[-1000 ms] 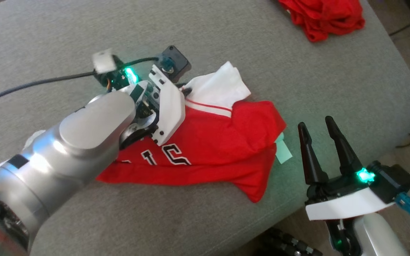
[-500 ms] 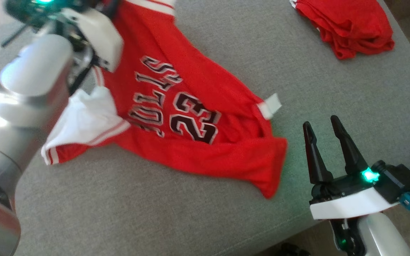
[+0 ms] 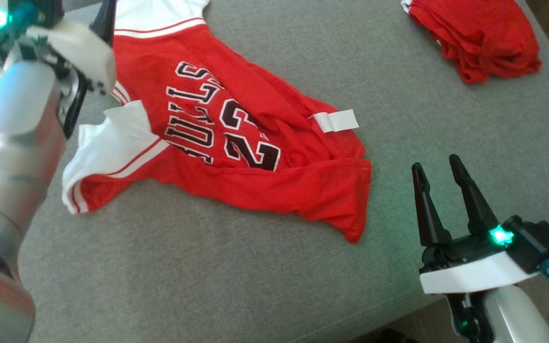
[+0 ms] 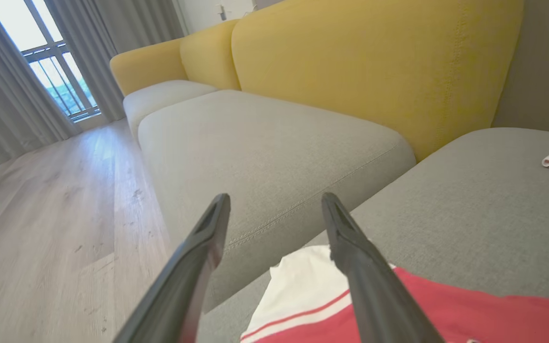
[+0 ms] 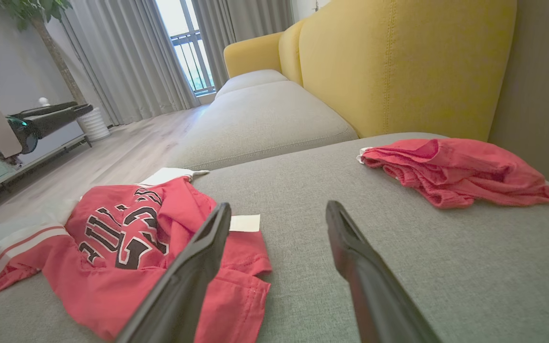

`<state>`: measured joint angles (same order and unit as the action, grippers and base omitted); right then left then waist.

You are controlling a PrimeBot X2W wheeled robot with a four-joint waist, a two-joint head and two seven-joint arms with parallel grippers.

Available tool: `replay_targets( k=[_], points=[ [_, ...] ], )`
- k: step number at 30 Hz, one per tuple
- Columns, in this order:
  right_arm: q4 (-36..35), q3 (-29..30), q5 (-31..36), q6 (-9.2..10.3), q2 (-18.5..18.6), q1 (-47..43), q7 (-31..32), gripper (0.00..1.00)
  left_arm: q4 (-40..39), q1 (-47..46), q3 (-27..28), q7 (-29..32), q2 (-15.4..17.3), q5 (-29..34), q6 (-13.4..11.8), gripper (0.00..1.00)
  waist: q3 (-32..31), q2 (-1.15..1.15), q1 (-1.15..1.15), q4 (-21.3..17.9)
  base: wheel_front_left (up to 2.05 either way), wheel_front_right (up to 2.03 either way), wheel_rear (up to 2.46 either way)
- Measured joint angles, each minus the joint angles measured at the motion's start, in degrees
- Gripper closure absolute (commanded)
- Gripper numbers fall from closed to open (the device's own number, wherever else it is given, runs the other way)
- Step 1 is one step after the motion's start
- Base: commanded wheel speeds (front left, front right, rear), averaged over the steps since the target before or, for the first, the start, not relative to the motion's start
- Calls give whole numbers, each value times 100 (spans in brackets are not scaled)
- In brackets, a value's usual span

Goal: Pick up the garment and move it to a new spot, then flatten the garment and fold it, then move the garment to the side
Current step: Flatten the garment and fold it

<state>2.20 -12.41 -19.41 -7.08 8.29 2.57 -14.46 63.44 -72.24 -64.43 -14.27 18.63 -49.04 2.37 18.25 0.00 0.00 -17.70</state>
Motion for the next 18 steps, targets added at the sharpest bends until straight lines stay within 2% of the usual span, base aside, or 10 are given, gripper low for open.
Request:
replay_targets(
  k=[14, 18],
  points=[
    [-54, 56, 44, 0, 9, -233, 0, 0, -99, 1660, 151, -2, 278, -397, 159, 0, -231, 0, 0, 291, 0, 0, 0],
    [-87, 162, 62, 0, 94, -332, 0, 0, -341, 2157, 84, -1, 372, -342, -83, 0, -236, 0, 0, 356, 0, 0, 0]
  ],
)
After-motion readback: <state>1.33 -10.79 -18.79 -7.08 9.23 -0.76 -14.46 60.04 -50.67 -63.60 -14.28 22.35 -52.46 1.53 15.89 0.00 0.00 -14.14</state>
